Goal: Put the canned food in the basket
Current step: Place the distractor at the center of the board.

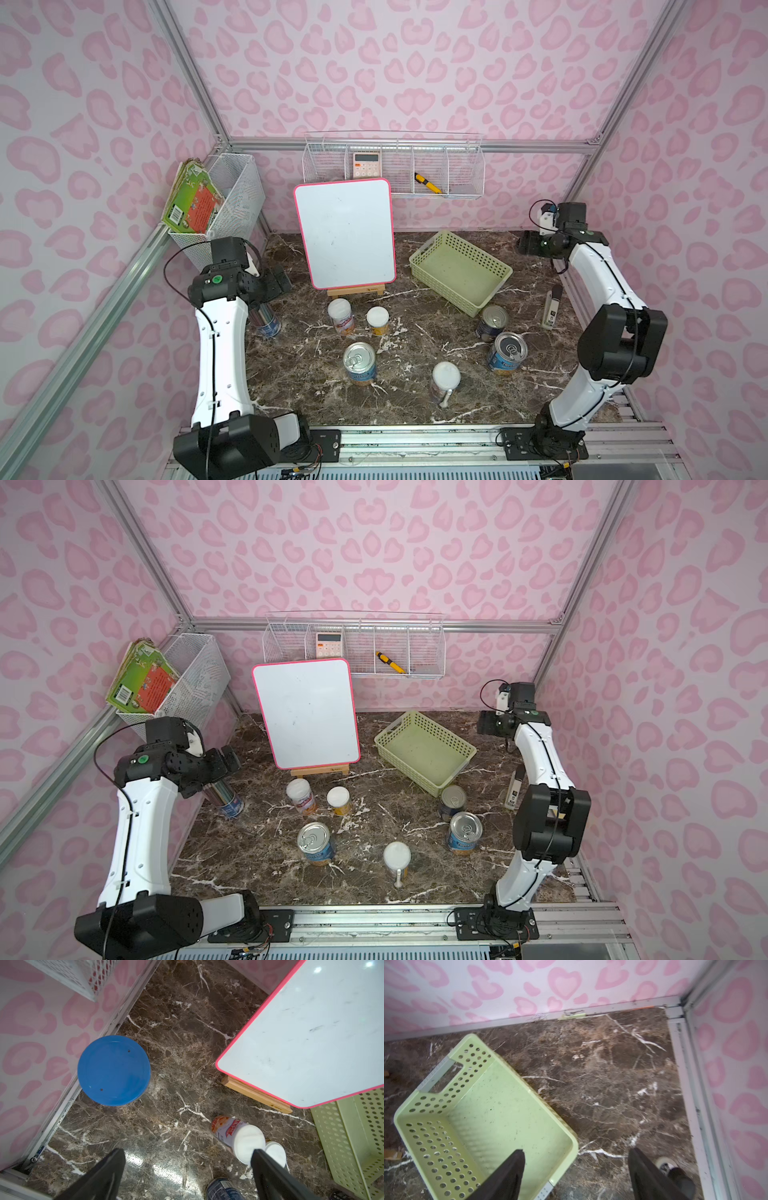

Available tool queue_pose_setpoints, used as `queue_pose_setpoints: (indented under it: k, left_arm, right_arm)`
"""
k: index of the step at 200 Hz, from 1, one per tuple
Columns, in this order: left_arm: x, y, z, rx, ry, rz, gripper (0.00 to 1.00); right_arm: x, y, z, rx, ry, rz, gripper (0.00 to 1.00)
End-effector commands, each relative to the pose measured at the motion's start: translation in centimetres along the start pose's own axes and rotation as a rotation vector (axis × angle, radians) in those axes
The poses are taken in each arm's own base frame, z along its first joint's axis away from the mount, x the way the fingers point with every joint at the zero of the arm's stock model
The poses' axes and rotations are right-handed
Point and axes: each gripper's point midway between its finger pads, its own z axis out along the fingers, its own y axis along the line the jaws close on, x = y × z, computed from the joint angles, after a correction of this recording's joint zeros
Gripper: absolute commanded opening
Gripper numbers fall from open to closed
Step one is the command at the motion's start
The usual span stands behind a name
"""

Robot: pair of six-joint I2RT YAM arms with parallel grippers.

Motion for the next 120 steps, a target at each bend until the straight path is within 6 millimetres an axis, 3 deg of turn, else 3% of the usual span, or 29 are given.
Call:
queue_pose_setpoints:
  k: [1,38,79,120]
  left_arm:
    - [0.0,-0.4,-0.5,0.027,-0.028,0.034,0.99]
    - [1.1,0.0,0.1,0.014,-0.012,0.043,0.99]
    - [1.4,-0.9,-2.2,0.067,-0.047,0.032,0.99]
    - [2.2,-1.2,-4.8,0.092,-0.096,0.028,0.99]
  right_arm:
    - [1.1,0.5,1.9,-0.028,0.074,-0.046,0.80]
    - [2.9,0.6,4.9,-0.034,0.156,-0.043,0.79]
    - [3.5,0.9,6.4,-0.023,0.173,-0.111,0.78]
    - [3.6,0.9,9.3,-0.009,0.219,-0.201,0.76]
